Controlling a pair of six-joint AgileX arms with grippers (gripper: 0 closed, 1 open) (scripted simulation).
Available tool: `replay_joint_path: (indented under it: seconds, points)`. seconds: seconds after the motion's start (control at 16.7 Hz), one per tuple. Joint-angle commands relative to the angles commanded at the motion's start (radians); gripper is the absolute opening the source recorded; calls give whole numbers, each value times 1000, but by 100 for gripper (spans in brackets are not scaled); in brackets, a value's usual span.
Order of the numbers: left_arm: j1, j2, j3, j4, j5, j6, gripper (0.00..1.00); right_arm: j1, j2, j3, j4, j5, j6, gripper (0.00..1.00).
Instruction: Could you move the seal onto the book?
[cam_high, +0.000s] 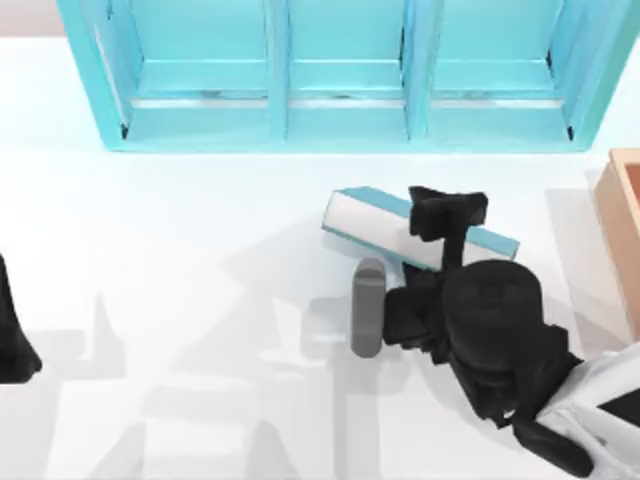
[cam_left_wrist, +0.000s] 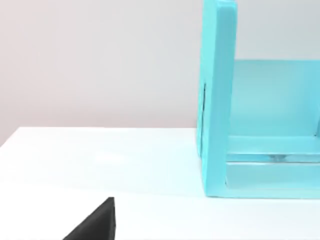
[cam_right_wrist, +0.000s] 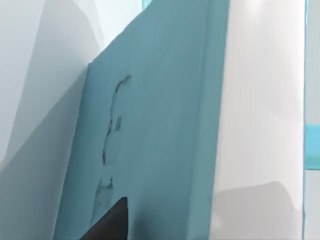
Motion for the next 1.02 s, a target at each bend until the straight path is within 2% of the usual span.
replay_joint_path:
  seconds: [0.42, 0.54, 0.72, 1.02]
  points:
    - [0, 0, 0, 0, 0, 0, 100, 3, 1, -3, -3, 2, 2, 100]
    - [0, 0, 0, 0, 0, 0, 100, 38, -15, -23, -31, 37, 18, 100]
    - [0, 0, 0, 0, 0, 0, 100, 167, -83, -83, -122, 164, 86, 100]
    - [0, 0, 0, 0, 0, 0, 100, 466, -261, -194, -299, 417, 259, 100]
